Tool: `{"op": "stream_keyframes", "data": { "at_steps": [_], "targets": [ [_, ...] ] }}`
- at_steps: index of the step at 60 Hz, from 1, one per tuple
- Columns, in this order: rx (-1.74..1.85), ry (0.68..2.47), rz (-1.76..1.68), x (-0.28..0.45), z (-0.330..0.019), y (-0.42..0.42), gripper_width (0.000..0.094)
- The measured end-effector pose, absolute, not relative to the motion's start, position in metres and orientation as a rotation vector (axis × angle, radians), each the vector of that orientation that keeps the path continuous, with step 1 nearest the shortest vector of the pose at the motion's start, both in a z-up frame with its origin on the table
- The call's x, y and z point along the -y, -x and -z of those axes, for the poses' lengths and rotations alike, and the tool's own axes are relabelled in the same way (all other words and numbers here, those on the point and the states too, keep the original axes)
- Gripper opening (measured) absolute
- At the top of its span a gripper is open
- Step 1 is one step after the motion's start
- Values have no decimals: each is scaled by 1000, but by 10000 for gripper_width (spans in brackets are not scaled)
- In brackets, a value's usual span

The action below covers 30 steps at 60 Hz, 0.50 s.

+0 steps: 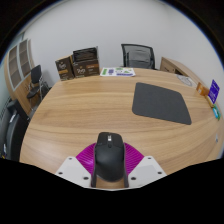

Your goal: Arrange mouse

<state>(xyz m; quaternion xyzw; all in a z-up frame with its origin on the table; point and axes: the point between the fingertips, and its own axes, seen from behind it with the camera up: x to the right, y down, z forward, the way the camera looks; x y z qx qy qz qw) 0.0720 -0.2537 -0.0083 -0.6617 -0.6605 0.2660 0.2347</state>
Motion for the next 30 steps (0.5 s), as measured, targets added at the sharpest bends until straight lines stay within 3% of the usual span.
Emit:
{"op": "stream_keyframes", "data": {
  "at_steps": [10, 30],
  "targets": [
    [1828, 1804, -707, 249, -5, -76, 362],
    [1711, 1716, -778, 179, -105, -9, 363]
  ]
}}
